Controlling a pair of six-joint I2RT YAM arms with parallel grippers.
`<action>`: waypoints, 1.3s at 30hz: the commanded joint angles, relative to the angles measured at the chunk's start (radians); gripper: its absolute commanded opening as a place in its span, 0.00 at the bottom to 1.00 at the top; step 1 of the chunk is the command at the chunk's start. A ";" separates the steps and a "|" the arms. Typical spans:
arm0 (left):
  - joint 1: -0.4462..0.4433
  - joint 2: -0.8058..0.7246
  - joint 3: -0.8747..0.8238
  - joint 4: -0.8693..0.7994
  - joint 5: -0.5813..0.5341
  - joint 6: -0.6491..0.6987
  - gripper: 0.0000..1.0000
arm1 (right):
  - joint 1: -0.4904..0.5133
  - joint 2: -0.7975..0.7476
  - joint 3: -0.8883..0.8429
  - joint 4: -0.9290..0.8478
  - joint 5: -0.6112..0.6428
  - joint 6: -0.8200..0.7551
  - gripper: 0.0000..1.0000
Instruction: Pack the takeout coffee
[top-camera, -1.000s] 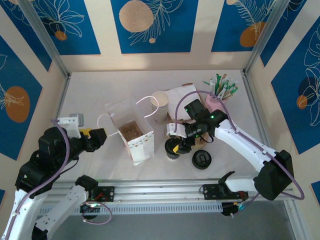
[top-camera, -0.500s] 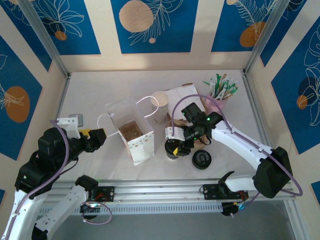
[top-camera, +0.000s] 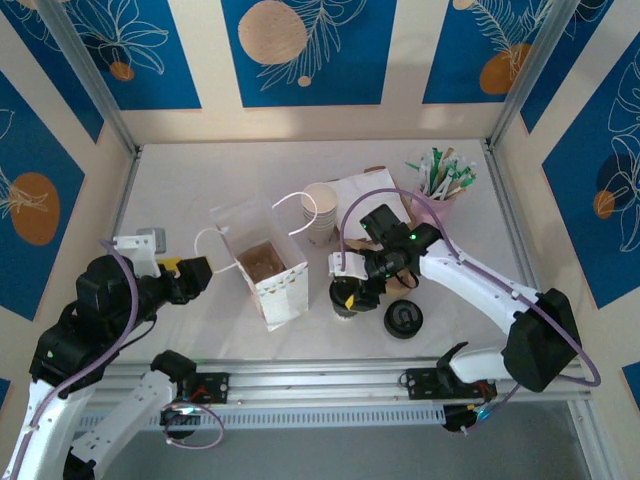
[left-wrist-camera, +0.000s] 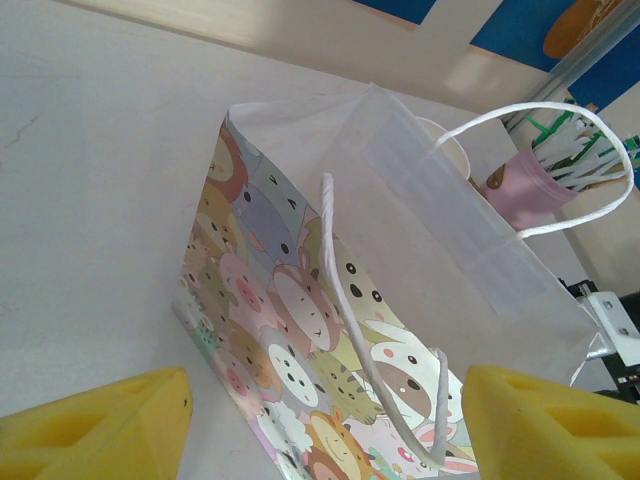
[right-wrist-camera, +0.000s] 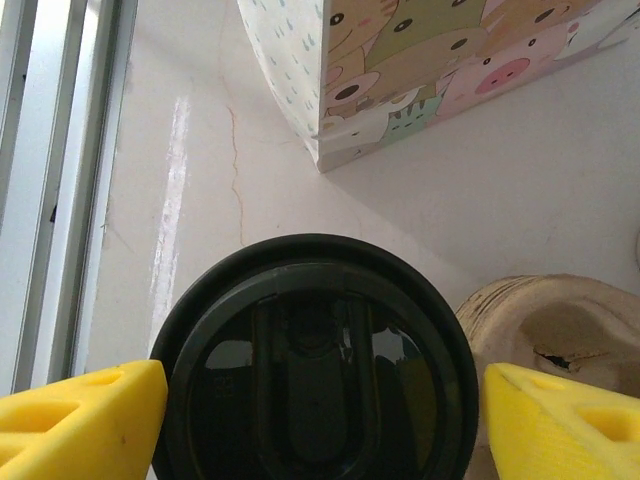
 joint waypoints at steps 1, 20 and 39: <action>0.010 -0.013 0.009 -0.016 -0.013 0.007 0.72 | -0.001 0.011 -0.009 -0.002 -0.003 -0.012 0.79; 0.010 -0.014 0.004 -0.018 -0.031 0.009 0.72 | 0.004 0.027 -0.101 -0.031 0.086 -0.026 0.72; 0.010 -0.019 0.000 -0.019 -0.040 -0.002 0.72 | 0.067 0.062 -0.194 -0.020 0.301 -0.047 0.72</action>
